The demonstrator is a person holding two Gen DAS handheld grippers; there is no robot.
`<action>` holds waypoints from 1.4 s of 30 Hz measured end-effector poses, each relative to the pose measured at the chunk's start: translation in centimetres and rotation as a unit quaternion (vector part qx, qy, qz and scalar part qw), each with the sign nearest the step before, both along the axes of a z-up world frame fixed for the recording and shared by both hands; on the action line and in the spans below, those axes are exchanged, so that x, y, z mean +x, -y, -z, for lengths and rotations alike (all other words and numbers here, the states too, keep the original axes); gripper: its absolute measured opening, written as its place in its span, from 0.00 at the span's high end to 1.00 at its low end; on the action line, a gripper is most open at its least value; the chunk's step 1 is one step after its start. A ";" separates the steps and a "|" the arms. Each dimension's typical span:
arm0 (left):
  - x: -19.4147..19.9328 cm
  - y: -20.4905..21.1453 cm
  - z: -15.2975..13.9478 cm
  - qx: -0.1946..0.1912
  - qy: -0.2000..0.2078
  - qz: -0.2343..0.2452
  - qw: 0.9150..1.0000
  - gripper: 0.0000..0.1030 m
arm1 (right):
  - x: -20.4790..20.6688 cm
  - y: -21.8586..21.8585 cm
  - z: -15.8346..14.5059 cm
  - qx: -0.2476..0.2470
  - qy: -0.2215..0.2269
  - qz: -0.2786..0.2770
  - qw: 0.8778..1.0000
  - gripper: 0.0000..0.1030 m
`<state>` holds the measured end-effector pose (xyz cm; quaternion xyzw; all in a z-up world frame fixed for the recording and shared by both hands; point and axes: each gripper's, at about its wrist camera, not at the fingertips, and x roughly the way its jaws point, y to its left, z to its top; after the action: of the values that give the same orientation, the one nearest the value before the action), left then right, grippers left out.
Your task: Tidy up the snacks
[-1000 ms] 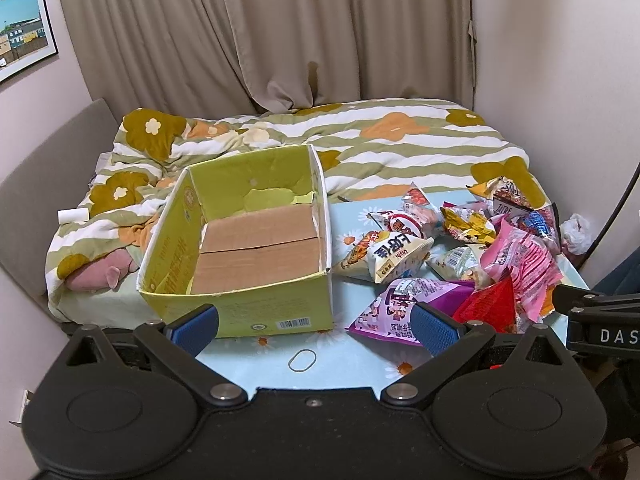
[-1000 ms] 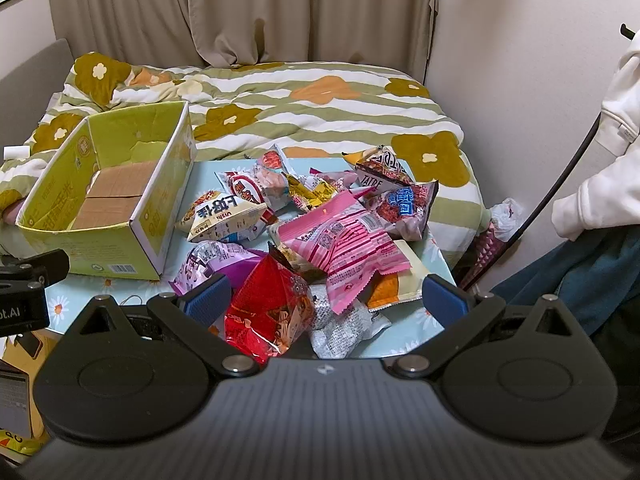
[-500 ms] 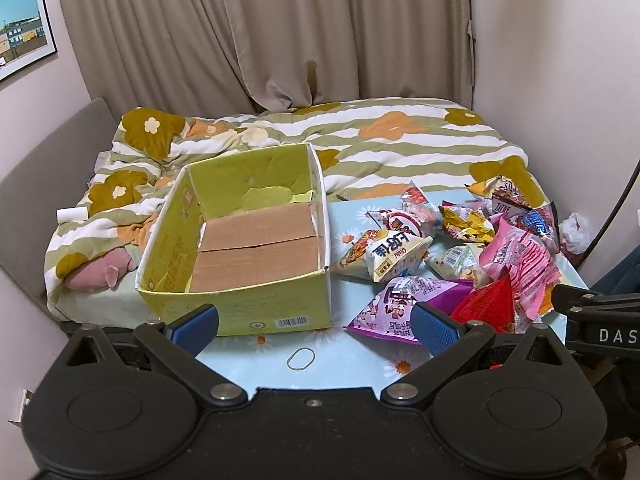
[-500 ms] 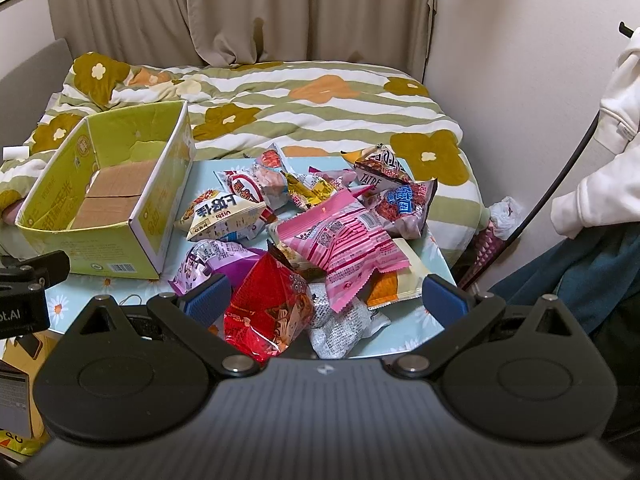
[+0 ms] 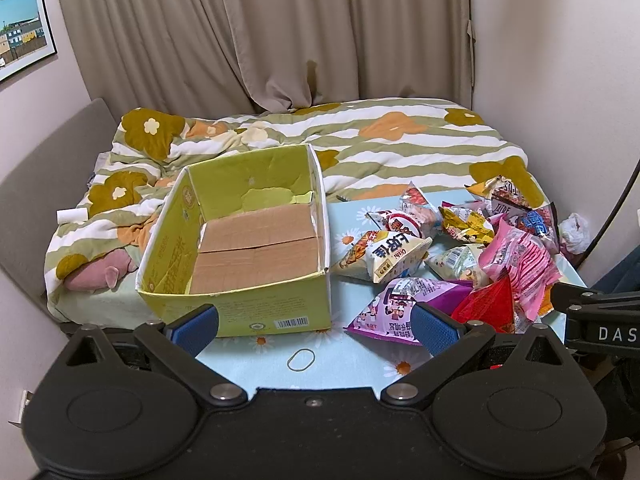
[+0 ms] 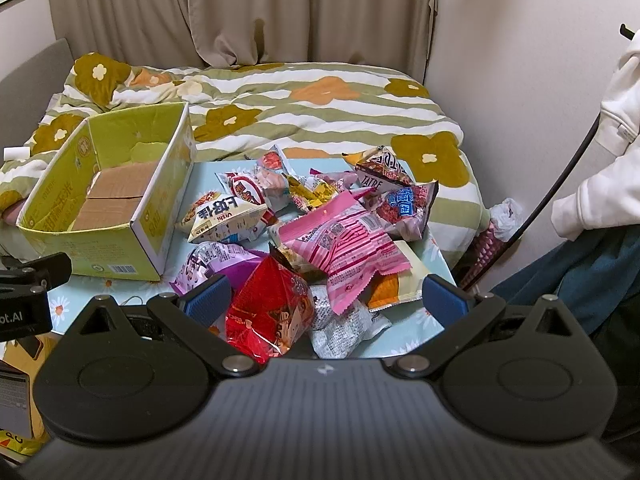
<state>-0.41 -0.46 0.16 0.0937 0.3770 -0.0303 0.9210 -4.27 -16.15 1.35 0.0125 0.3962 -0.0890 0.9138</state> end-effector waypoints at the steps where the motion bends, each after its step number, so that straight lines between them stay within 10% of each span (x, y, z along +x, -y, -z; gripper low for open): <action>1: 0.0 0.0 0.0 0.000 0.000 0.000 1.000 0.00 | 0.0 0.0 0.0 0.000 0.000 0.000 1.000 0.00; 42: -0.4 0.2 -0.5 -0.014 0.000 0.024 1.000 0.00 | 0.0 -0.1 -0.3 -0.001 -0.002 0.002 1.000 0.00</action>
<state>-0.79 -0.64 0.68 0.0900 0.3745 -0.0576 0.9211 -4.28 -16.07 1.69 0.0126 0.3980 -0.0915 0.9127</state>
